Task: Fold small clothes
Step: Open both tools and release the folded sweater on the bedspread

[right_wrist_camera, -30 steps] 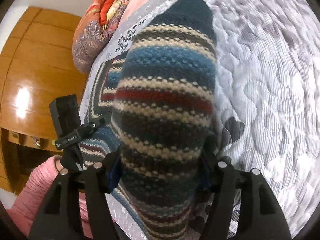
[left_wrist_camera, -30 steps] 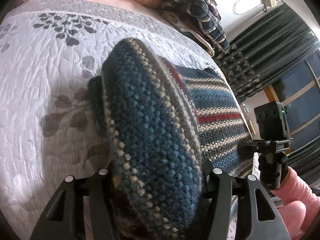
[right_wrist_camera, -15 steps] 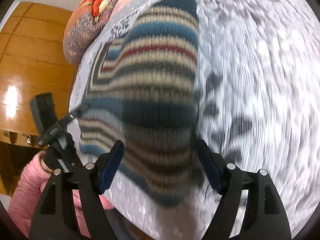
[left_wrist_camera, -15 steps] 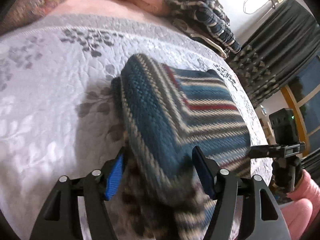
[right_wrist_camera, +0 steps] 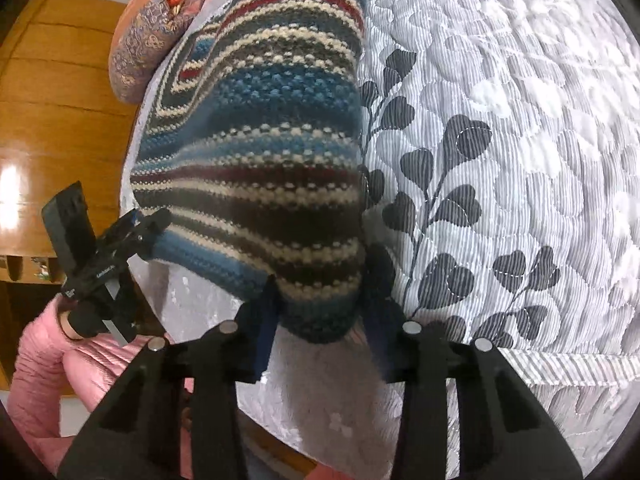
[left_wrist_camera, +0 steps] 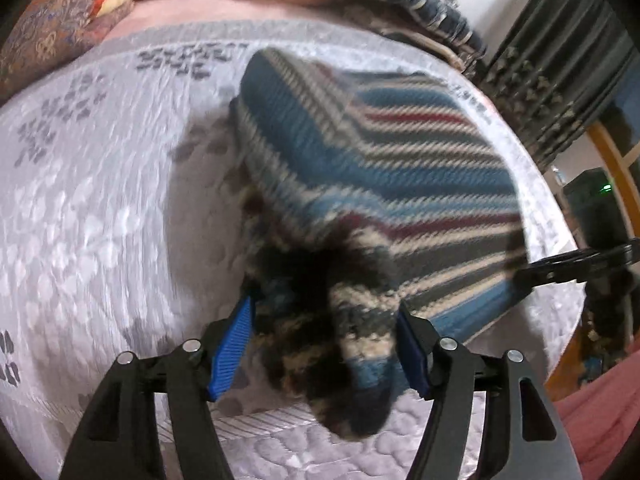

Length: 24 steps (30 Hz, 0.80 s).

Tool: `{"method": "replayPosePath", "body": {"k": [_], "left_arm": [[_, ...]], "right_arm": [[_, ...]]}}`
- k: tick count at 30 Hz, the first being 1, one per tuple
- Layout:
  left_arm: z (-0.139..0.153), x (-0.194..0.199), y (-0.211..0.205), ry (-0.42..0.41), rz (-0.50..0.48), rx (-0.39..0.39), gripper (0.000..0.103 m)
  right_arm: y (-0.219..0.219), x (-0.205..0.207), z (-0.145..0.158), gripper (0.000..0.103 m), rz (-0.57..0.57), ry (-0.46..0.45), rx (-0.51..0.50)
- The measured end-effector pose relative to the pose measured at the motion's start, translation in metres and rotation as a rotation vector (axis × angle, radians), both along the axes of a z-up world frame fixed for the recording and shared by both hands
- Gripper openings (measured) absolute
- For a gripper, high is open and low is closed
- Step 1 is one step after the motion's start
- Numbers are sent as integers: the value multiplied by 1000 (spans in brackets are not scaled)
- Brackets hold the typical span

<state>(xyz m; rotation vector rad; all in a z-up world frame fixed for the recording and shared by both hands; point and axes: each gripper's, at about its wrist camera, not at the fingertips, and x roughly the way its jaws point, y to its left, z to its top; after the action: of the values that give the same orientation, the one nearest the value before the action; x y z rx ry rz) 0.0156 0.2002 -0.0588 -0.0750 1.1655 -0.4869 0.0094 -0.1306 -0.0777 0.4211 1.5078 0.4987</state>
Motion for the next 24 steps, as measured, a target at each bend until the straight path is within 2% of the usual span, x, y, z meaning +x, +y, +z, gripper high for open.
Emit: {"method": "replayPosePath", "body": {"k": [7, 10, 13, 18, 21, 24], "left_arm": [[-24, -1, 5, 50, 3, 2, 71], [-26, -4, 6, 40, 8, -1, 73], [-22, -7, 7, 36, 22, 0, 73], [-1, -10, 10, 20, 55, 10, 72], [18, -14, 14, 11, 103, 20, 76], [34, -19, 18, 0, 149, 29, 79]], "right_arm": [[0, -4, -16, 37, -3, 27, -7], [-2, -4, -17, 37, -6, 30, -1], [-2, -1, -8, 49, 5, 12, -20], [-2, -1, 32, 73, 27, -112, -151], [-4, -5, 53, 79, 21, -152, -233], [2, -11, 71, 81, 13, -176, -282]]}}
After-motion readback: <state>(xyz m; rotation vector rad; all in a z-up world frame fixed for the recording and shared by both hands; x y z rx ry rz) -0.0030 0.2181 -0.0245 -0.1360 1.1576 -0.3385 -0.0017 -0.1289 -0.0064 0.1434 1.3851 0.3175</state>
